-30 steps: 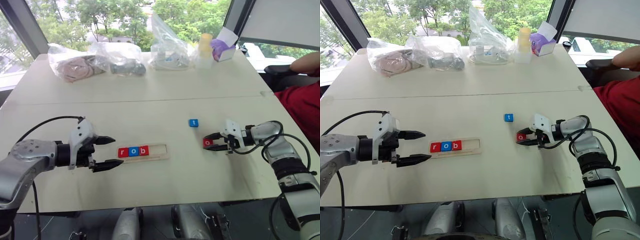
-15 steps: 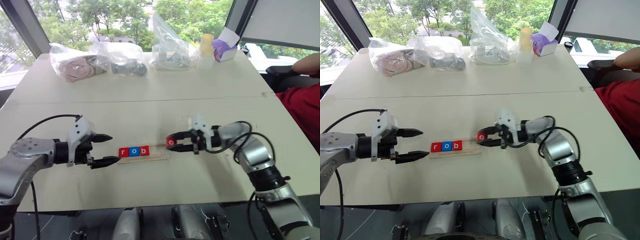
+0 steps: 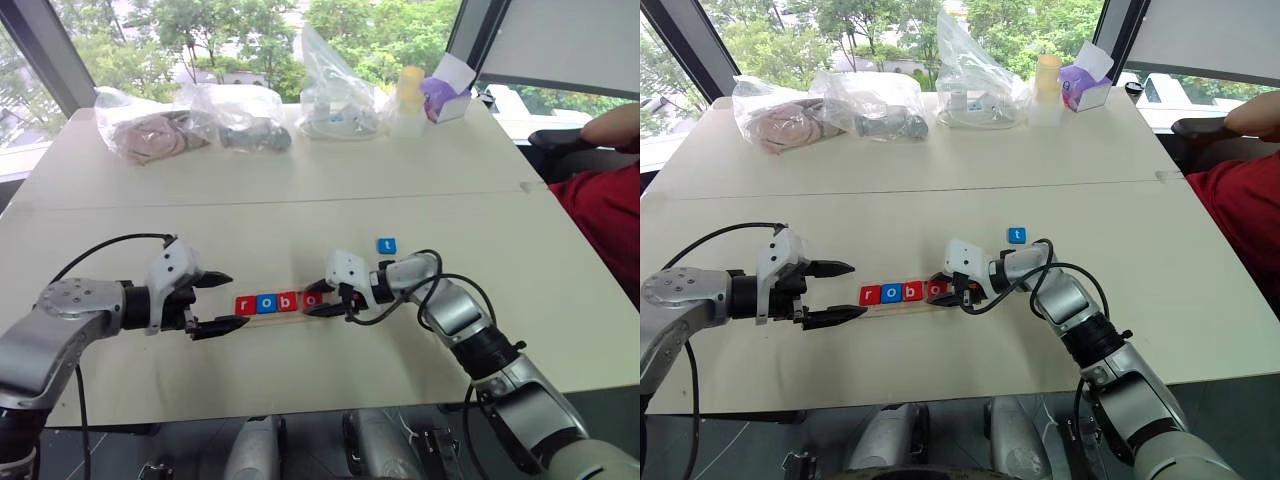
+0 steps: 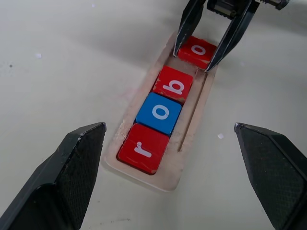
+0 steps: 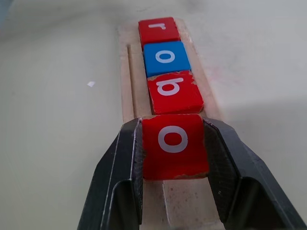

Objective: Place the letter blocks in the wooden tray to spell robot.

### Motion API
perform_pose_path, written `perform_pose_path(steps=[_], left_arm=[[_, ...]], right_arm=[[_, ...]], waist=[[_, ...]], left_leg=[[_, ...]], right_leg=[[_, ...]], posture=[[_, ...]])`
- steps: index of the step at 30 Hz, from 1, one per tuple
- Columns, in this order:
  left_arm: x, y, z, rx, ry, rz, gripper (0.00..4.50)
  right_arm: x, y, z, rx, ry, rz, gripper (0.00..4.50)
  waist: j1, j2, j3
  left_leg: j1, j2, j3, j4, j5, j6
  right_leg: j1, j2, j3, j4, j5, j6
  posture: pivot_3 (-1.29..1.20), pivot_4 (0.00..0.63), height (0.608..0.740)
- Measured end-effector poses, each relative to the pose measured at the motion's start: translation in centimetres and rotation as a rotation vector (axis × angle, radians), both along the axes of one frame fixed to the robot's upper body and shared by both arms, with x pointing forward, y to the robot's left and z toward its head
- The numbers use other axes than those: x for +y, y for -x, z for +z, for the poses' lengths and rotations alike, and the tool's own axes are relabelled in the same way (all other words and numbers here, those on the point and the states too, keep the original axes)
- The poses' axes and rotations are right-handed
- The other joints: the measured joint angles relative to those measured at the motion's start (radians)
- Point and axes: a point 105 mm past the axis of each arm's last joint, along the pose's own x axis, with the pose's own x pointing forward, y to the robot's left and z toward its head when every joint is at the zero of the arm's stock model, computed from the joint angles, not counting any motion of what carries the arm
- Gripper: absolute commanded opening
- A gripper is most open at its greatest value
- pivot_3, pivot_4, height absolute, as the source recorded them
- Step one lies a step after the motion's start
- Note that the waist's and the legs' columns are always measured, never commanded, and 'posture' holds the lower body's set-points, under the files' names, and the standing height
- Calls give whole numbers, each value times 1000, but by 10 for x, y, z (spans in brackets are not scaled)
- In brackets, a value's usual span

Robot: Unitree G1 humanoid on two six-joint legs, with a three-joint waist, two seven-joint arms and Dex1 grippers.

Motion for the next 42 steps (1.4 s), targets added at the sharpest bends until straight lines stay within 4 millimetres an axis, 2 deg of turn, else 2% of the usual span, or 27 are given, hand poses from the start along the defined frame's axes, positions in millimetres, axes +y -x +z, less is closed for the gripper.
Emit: perform_pose_path(steps=[8, 14, 15, 21, 25, 28, 32, 34, 36, 39, 42], left_arm=[[0, -1, -1, -5, 5, 15, 4500], [-1, -2, -1, -7, 11, 19, 4500], [-1, -2, -1, -7, 11, 20, 4500], [0, -3, -2, -14, 8, 30, 4500], [-1, -3, -1, -18, 8, 30, 4500], [-9, -3, 2, -30, 50, 22, 4500], [-30, -11, 29, -114, 164, -7, 4500], [-38, -15, 39, -150, 193, -18, 4500], [-49, -20, 41, -168, 219, -34, 4500], [-63, -32, 28, -150, 230, -49, 4500], [-68, -45, 24, -159, 233, -48, 4500]], right_arm=[[2, -7, -1, -24, 5, 1, 1201], [5, -6, -1, -19, -2, 7, 4279], [5, -6, -1, -18, -3, 8, 4469], [7, -7, 4, -28, -18, -8, 4469], [-2, -18, 23, -57, -88, -117, 4469], [-29, -34, 46, -74, -185, -328, 4469], [-74, -48, 62, -127, -233, -707, 4469], [-92, -50, 58, -162, -182, -879, 4469], [-102, -47, 48, -127, -166, -1046, 4469], [-95, -40, 33, -48, -178, -1166, 4469], [-91, -43, 30, -24, -208, -1249, 4469]], waist=[[0, 0, 0], [0, 0, 0], [0, 0, 0], [0, 0, 0], [1, 0, 0], [8, 0, 0], [21, -1, 0], [22, 0, -1], [24, 0, -1], [22, 0, -1], [21, 0, -1]], left_leg=[[0, 0, 0, 0, 0, 0], [0, 0, 0, 0, 0, 0], [0, 0, 0, 0, 0, 0], [0, 0, 0, 0, 0, 0], [0, 0, 0, 0, 0, 0], [-2, 0, -1, 0, 0, 0], [-9, -1, -2, 2, 0, 0], [-12, -1, -1, 2, 0, -1], [-13, -1, -1, 2, 1, -1], [-13, -2, 0, 1, 1, -1], [-13, -2, 0, 2, 1, -1]], right_leg=[[0, 0, 0, 0, 0, 0], [0, 0, 0, 0, 0, 0], [0, 0, 0, 0, 0, 0], [0, 0, 0, 0, 0, 0], [0, -1, 0, 0, 0, 0], [0, -2, 0, -1, 0, 0], [-7, -2, -1, 0, 1, 0], [-12, -1, 0, 2, 2, 2], [-13, 0, 0, 3, 2, 3], [-14, 3, 0, 4, 2, 3], [-15, 3, 0, 4, 2, 3]], posture=[[0, 150, 740], [0, 150, 740], [0, 150, 740], [0, 150, 740], [0, 150, 740], [0, 150, 740], [0, 150, 740], [0, 150, 740], [0, 150, 740], [0, 150, 740], [0, 150, 740]])
